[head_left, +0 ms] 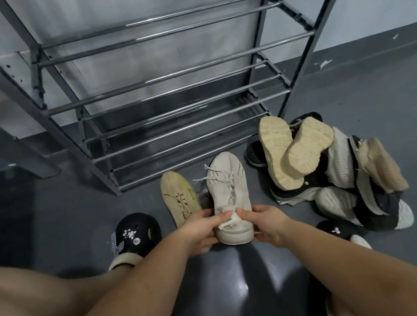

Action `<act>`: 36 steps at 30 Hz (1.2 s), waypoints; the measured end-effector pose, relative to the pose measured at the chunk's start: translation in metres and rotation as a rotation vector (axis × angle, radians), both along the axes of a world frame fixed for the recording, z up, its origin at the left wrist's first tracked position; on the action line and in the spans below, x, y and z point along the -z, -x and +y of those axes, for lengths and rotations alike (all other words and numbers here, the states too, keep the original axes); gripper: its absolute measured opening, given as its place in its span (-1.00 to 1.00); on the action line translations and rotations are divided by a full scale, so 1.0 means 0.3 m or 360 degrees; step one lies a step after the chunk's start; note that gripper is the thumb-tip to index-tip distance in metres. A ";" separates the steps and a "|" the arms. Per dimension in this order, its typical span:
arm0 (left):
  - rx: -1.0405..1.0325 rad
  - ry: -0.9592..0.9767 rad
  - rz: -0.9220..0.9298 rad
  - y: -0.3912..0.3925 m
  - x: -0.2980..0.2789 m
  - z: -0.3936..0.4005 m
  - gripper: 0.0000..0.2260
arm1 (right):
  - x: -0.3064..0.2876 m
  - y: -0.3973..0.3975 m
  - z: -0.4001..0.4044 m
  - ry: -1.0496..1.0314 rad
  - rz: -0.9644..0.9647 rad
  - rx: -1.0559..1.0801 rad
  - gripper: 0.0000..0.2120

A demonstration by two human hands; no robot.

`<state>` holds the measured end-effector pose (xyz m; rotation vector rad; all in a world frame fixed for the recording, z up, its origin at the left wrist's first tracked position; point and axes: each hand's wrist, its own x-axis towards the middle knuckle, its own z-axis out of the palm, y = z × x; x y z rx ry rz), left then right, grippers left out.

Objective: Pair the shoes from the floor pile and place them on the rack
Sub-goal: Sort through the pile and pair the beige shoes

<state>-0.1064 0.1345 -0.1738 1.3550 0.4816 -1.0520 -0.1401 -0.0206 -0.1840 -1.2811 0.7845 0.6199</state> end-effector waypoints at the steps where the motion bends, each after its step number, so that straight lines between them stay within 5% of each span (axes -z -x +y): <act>1: 0.0039 -0.0008 0.0014 -0.003 -0.001 0.003 -0.61 | 0.000 -0.001 0.000 -0.0001 0.0003 -0.0022 -0.91; 9: 0.0088 -0.0179 -0.0010 -0.010 -0.034 0.087 -0.55 | -0.038 -0.063 0.055 0.0013 0.0078 -0.0277 -0.85; 17: -0.0148 -0.0200 0.0067 0.034 -0.086 0.283 -0.68 | -0.088 -0.105 0.244 0.0004 0.0056 -0.0579 -0.82; 22: -0.0167 -0.0270 0.0181 -0.004 -0.017 0.402 -0.60 | 0.002 -0.121 0.375 0.0183 -0.0029 -0.0651 -0.58; 30: -0.0253 -0.0451 0.0185 -0.037 0.104 0.457 -0.64 | 0.089 -0.198 0.487 0.0318 0.0066 -0.0812 -0.68; 36: -0.0008 -0.0649 0.0116 -0.024 0.137 0.489 -0.58 | 0.145 -0.186 0.524 0.0343 0.0197 -0.1004 -0.81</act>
